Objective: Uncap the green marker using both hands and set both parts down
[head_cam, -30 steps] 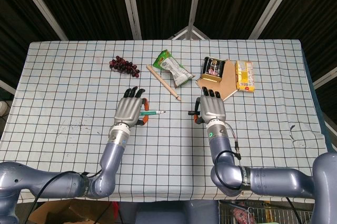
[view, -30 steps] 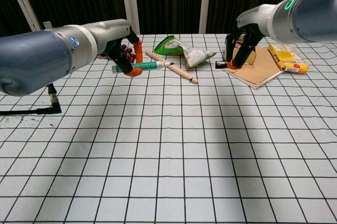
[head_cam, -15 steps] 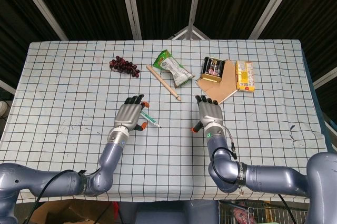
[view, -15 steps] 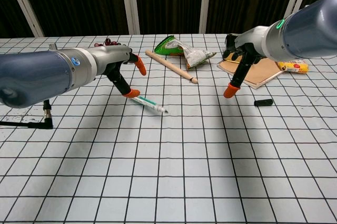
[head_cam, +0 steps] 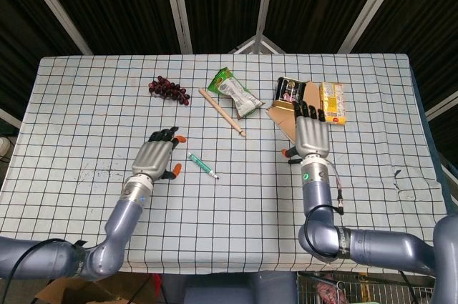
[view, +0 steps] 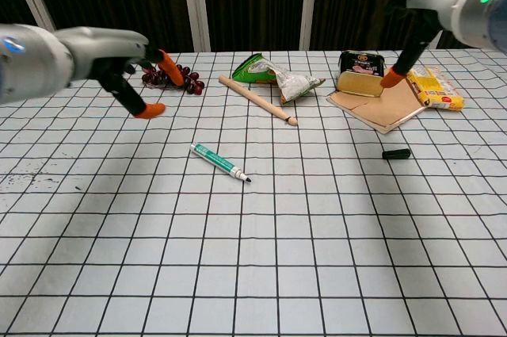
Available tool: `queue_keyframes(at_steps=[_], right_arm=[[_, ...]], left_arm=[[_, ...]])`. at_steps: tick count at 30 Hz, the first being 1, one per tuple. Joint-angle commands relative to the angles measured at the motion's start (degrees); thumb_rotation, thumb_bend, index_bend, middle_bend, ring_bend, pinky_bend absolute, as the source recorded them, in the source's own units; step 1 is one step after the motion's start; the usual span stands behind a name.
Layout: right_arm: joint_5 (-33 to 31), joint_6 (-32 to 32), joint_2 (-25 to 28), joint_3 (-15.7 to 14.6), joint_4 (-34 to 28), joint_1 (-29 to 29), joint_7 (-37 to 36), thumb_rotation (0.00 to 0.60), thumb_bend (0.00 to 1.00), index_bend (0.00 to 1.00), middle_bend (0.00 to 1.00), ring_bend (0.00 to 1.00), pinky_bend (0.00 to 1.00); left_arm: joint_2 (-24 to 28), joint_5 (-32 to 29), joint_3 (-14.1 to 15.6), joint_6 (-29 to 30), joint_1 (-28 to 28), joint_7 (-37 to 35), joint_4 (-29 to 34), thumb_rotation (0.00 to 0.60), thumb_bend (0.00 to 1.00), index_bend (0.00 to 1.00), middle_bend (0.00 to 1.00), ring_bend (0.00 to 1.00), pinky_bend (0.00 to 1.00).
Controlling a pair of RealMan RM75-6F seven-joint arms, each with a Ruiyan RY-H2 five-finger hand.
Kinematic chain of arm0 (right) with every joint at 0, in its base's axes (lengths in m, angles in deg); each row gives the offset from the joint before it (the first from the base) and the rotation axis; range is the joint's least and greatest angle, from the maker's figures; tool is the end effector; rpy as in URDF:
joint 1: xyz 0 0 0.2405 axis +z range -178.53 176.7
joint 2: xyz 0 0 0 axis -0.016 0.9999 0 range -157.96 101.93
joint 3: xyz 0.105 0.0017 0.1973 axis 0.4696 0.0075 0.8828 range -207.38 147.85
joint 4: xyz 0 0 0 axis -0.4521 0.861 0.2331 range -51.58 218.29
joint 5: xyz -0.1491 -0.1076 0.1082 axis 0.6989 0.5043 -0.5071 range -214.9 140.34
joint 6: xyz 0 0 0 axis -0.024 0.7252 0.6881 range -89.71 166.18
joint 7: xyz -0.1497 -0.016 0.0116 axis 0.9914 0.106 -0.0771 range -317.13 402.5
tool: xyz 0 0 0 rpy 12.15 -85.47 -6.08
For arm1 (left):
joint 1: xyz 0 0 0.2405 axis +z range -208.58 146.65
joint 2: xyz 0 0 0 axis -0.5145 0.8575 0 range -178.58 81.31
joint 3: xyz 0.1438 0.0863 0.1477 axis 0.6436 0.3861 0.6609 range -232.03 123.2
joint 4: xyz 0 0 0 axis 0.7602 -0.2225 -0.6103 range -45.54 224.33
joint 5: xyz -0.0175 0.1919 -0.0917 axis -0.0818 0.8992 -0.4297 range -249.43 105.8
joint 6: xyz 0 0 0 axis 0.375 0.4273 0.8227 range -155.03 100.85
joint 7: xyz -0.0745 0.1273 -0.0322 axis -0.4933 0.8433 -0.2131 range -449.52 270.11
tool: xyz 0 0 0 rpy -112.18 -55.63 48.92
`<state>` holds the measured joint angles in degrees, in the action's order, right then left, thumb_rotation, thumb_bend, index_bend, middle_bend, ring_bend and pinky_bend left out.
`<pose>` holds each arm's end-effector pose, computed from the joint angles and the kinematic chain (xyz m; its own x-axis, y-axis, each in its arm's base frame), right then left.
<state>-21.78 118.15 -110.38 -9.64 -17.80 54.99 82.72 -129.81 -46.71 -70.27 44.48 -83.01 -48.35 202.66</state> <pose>-0.0880 -0.3580 0.0515 0.3081 -0.1840 0.9334 -0.9278 0.1589 0.3376 -0.0616 0.3034 0.0169 0.3290 0.3693 0.8691 0.9443 -0.1194 -0.3067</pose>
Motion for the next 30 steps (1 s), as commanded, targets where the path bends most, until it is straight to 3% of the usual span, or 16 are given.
queue_keyframes(at_steps=[1, 4, 8, 10, 14, 20, 30], right_arm=[[8.4, -0.8, 2.8, -4.8, 2.1, -5.3, -5.3, 0.6, 0.11, 0.01, 0.0, 0.0, 0.0], [16.0, -3.1, 4.7, -8.7, 4.2, -9.4, -10.4, 0.6, 0.11, 0.01, 0.0, 0.0, 0.0], [25.6, -5.3, 7.6, -13.1, 6.6, -14.3, -18.0, 0.6, 0.11, 0.01, 0.0, 0.0, 0.0], [31.1, -5.5, 9.0, -15.4, 8.1, -17.3, -22.7, 0.6, 0.11, 0.01, 0.0, 0.0, 0.0], [37.8, -5.0, 11.5, -18.4, 9.9, -22.0, -29.1, 0.6, 0.11, 0.01, 0.0, 0.0, 0.0], [45.1, -2.8, 14.2, -20.9, 11.3, -27.8, -35.9, 0.6, 0.11, 0.01, 0.0, 0.0, 0.0], [49.7, -1.1, 20.3, -22.8, 10.3, -35.5, -43.1, 0.6, 0.11, 0.02, 0.0, 0.0, 0.0]], left_arm=[[12.2, 9.8, 4.6, 9.0, 8.8, -3.7, 13.1, 0.6, 0.59, 0.26, 0.0, 0.0, 0.0], [18.9, 18.6, 9.4, 10.9, 15.2, -8.7, 17.0, 0.6, 0.59, 0.26, 0.0, 0.0, 0.0], [24.5, 30.4, 15.9, 13.3, 23.0, -15.7, 16.9, 0.6, 0.59, 0.26, 0.0, 0.0, 0.0], [26.6, 37.8, 19.5, 14.8, 27.6, -21.1, 14.3, 0.6, 0.59, 0.26, 0.0, 0.0, 0.0], [28.0, 45.9, 23.5, 16.7, 34.0, -31.5, 7.2, 0.6, 0.59, 0.26, 0.0, 0.0, 0.0], [27.3, 49.9, 25.2, 16.1, 39.2, -44.5, -3.3, 0.6, 0.59, 0.26, 0.0, 0.0, 0.0], [25.6, 52.7, 24.0, 14.9, 42.6, -54.6, -13.4, 0.6, 0.59, 0.28, 0.0, 0.0, 0.0]])
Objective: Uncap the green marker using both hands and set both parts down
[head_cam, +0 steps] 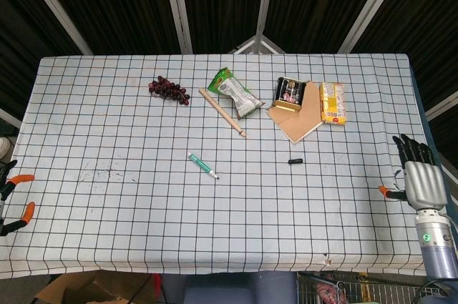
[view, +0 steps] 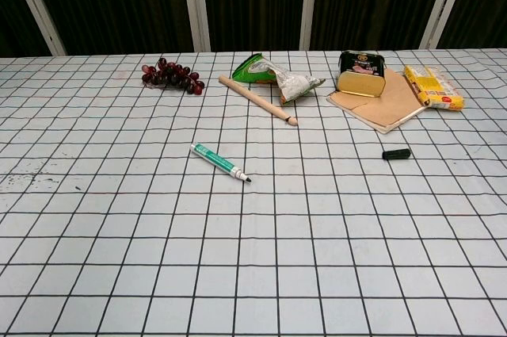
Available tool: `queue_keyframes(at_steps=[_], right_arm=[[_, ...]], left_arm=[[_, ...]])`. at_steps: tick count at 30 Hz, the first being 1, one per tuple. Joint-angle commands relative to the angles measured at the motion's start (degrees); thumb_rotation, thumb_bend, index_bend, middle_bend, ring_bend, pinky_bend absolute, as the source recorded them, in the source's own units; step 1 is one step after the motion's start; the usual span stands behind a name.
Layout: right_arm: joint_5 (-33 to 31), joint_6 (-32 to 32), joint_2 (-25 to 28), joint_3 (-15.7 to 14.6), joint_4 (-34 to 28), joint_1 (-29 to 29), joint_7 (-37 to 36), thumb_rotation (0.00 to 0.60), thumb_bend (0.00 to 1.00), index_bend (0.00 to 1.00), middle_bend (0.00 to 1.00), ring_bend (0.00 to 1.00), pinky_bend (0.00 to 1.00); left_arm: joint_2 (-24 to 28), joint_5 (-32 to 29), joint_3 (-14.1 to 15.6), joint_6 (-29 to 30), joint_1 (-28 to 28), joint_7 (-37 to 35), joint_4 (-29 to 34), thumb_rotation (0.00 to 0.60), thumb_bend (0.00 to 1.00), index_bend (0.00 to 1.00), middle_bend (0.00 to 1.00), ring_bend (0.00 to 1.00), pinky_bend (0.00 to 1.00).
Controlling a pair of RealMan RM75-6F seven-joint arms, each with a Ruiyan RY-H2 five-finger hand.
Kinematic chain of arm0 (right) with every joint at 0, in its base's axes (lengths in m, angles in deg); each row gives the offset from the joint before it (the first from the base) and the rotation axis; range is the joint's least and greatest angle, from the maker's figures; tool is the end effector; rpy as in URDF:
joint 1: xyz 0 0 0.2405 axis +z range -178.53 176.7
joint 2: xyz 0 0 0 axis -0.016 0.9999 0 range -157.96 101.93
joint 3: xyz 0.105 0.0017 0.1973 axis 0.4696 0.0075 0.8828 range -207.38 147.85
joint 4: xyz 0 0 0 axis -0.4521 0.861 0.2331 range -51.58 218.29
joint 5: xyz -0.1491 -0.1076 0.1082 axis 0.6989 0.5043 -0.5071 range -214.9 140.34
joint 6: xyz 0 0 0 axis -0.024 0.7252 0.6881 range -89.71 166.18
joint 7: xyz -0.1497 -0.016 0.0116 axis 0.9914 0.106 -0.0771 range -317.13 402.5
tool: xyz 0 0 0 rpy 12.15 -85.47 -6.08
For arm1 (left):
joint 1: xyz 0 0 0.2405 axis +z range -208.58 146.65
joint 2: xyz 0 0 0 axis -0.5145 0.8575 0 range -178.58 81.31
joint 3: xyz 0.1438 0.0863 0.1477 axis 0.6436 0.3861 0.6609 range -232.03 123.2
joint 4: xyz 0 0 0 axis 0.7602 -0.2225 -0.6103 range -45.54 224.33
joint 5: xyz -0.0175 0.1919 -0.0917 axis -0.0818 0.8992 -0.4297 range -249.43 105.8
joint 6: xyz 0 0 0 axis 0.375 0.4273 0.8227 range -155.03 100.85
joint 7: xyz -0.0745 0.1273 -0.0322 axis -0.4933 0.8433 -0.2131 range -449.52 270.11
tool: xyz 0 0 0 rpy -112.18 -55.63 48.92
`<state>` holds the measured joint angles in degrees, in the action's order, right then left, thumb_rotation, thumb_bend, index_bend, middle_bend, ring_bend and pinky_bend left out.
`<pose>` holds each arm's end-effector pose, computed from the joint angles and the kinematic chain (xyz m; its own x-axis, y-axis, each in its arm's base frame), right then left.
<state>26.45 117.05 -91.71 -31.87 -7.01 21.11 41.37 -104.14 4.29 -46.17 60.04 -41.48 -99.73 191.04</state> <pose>-0.2943 -0.2526 0.1458 0.3811 -0.0611 0.9225 -0.9158 0.1118 0.3857 -0.2881 0.1682 0.1621 0.2312 0.0983 0.9679 0.9627 0.1207 -0.2422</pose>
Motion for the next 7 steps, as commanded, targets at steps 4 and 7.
queue_keyframes(at_steps=[4, 7], right_arm=[[4.5, 0.8, 2.7, -1.0, -0.1, -3.4, -4.0, 0.6, 0.11, 0.02, 0.0, 0.0, 0.0], [6.5, 1.0, 3.1, -1.3, 0.6, -4.4, -4.3, 0.6, 0.11, 0.02, 0.0, 0.0, 0.0]], left_arm=[[1.2, 3.1, 0.0, -1.3, 1.6, -3.6, -1.1, 0.6, 0.59, 0.28, 0.0, 0.0, 0.0], [1.9, 3.7, -0.2, -1.0, 2.2, -1.8, 0.8, 0.6, 0.59, 0.28, 0.0, 0.0, 0.0]])
